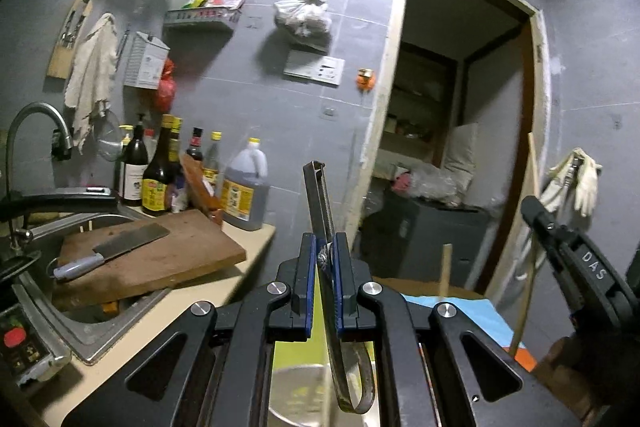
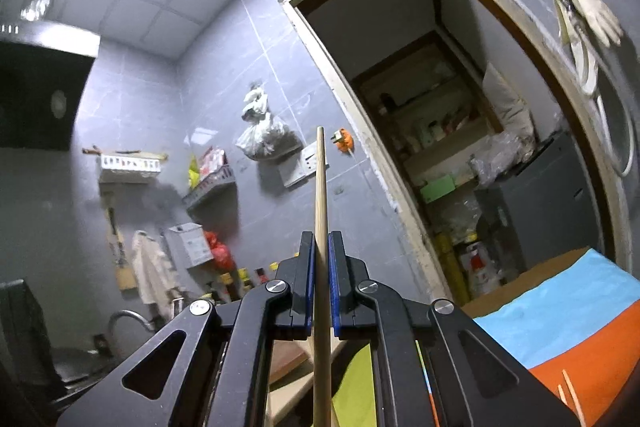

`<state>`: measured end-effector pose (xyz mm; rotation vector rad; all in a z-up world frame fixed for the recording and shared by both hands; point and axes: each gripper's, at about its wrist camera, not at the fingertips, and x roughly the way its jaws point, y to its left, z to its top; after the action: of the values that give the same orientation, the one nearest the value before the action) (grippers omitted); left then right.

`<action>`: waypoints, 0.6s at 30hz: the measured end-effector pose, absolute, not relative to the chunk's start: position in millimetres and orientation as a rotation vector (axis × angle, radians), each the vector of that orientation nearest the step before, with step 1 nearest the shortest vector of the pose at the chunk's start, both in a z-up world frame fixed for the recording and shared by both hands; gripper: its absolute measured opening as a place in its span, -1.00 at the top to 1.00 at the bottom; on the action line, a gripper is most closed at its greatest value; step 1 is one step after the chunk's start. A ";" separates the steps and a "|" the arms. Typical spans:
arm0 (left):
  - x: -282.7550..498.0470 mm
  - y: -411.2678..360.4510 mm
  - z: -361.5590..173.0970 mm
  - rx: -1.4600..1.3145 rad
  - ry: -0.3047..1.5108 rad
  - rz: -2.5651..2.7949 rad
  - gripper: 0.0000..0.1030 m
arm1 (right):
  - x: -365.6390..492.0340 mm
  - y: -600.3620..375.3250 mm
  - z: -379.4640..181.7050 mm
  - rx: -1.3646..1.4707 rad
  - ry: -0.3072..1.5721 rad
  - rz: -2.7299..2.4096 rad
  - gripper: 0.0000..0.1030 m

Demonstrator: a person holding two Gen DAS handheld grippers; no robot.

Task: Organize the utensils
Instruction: 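Lift the peeler with the left tool over the basket while the right tool carries the chopstick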

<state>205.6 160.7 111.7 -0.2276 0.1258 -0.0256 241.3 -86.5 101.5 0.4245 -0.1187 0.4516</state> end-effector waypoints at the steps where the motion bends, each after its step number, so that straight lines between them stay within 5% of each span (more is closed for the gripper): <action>1: 207.3 161.4 108.7 -0.227 0.123 -0.017 0.89 | 241.8 -81.5 98.9 0.407 -0.119 0.437 0.91; 18: 210.3 163.9 75.3 -0.271 0.145 -0.029 0.89 | 258.0 -71.0 89.0 0.384 0.026 0.480 0.91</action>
<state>210.3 163.9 75.3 -0.2707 0.1445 -0.0295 258.0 -71.0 89.0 0.3842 0.0257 0.4802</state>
